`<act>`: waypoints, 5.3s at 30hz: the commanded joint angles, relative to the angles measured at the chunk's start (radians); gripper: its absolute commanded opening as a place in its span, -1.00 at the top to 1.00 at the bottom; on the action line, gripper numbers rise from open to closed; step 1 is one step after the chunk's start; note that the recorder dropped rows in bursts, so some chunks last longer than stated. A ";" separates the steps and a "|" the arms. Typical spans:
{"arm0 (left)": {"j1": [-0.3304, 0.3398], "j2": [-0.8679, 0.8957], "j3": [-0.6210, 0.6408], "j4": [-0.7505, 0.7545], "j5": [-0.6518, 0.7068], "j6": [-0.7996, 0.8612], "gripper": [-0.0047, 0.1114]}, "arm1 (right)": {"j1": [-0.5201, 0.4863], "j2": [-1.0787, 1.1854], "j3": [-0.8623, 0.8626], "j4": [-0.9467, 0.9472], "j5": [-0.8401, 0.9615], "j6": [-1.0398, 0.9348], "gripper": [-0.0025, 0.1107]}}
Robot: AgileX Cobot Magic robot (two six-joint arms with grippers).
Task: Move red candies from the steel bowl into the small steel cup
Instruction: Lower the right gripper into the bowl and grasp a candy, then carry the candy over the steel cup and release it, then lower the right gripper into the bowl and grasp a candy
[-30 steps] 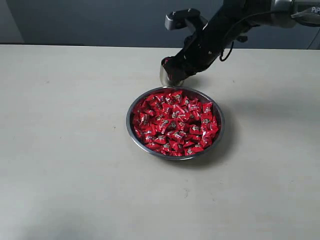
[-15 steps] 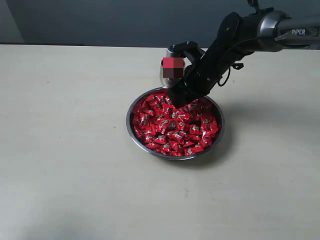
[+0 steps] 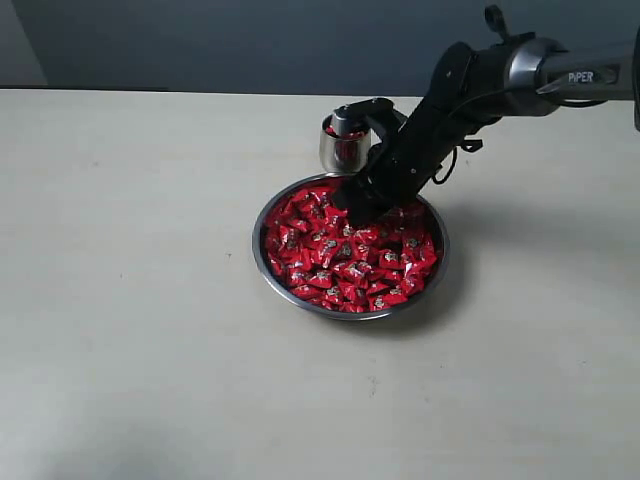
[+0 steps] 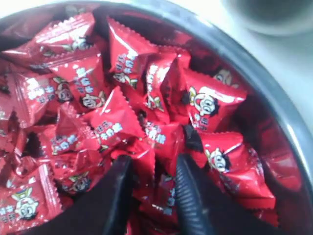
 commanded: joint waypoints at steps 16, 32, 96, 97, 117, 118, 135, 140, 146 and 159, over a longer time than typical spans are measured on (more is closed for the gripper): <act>-0.005 -0.005 -0.008 0.002 -0.005 -0.001 0.91 | -0.003 -0.099 0.000 0.019 0.040 -0.009 0.96; -0.005 -0.005 -0.008 0.002 -0.005 -0.001 0.91 | -0.003 -0.175 -0.045 0.015 -0.180 -0.009 0.96; -0.005 -0.005 -0.008 0.002 -0.005 -0.001 0.91 | -0.030 -0.139 -0.199 -0.084 0.092 0.139 0.34; -0.005 -0.005 -0.008 0.002 -0.005 -0.001 0.91 | -0.030 -0.149 -0.169 -0.086 0.090 0.139 0.34; -0.005 -0.005 -0.008 0.002 -0.007 -0.001 0.91 | 0.174 -0.259 0.259 -0.004 -0.149 -0.105 0.34; -0.005 -0.005 -0.008 0.002 -0.007 -0.001 0.91 | 0.190 -0.259 0.259 -0.004 -0.149 -0.114 0.34; -0.005 -0.005 -0.008 0.002 -0.007 -0.001 0.91 | 0.236 -0.182 0.259 -0.148 -0.257 -0.015 0.03; -0.005 -0.005 -0.008 0.002 -0.007 -0.001 0.91 | 0.236 -0.159 0.259 -0.222 -0.288 0.050 0.03; -0.005 -0.005 -0.008 0.002 -0.007 -0.001 0.91 | 0.236 -0.143 0.259 -0.226 -0.308 0.050 0.43; -0.005 -0.005 -0.008 0.002 -0.005 -0.001 0.91 | 0.236 -0.278 0.255 -0.226 -0.303 0.063 0.95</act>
